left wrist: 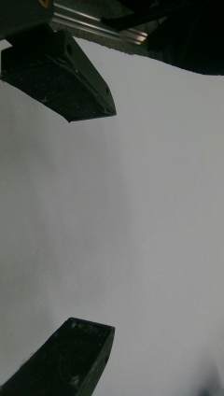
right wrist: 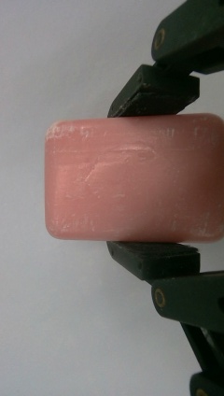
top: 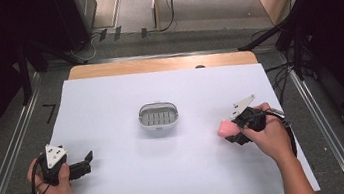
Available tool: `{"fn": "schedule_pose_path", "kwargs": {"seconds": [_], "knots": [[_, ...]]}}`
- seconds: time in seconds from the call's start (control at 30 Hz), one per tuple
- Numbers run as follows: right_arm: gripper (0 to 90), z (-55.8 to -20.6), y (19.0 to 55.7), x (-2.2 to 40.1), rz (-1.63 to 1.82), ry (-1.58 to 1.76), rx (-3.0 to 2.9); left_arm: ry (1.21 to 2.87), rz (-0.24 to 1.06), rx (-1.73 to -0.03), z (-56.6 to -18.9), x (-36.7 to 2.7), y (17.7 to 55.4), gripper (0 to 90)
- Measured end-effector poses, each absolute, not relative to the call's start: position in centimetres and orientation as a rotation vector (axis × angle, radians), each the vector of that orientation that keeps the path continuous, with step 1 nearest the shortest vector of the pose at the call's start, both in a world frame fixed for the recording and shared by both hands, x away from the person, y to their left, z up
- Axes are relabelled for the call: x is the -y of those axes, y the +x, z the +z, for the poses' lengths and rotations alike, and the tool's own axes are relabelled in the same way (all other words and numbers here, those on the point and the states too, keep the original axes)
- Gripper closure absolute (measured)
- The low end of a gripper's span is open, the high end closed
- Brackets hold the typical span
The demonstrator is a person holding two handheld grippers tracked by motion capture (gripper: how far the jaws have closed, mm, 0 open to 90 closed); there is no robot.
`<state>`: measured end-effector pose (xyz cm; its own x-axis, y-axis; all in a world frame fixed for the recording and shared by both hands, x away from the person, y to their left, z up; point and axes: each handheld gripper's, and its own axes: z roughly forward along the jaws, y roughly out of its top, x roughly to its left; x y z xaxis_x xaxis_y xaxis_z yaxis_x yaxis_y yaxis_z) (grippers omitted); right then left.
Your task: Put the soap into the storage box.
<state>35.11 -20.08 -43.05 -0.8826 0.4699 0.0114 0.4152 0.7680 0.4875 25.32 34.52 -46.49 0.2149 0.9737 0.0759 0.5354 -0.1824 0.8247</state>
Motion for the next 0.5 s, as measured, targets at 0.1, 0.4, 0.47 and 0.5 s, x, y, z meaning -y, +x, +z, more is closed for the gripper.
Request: {"fn": "schedule_pose_path", "kwargs": {"seconds": [0.1,0.4,0.47,0.5], "knots": [[38.7,-42.7,35.5,19.4,0.753,0.695,-2.851,1.815,0.828,-1.400,-46.5,-34.6,25.3,0.1],[38.7,-41.4,36.7,17.4,0.767,0.653,-2.861,1.807,0.820,-1.403,-46.5,-34.6,25.3,0.1],[38.7,-41.2,37.0,17.0,0.775,0.643,-2.864,1.807,0.818,-1.403,-46.4,-34.7,25.3,0.0],[38.7,-41.2,37.0,17.0,0.775,0.643,-2.864,1.807,0.818,-1.403,-46.4,-34.7,25.3,0.0]]}}
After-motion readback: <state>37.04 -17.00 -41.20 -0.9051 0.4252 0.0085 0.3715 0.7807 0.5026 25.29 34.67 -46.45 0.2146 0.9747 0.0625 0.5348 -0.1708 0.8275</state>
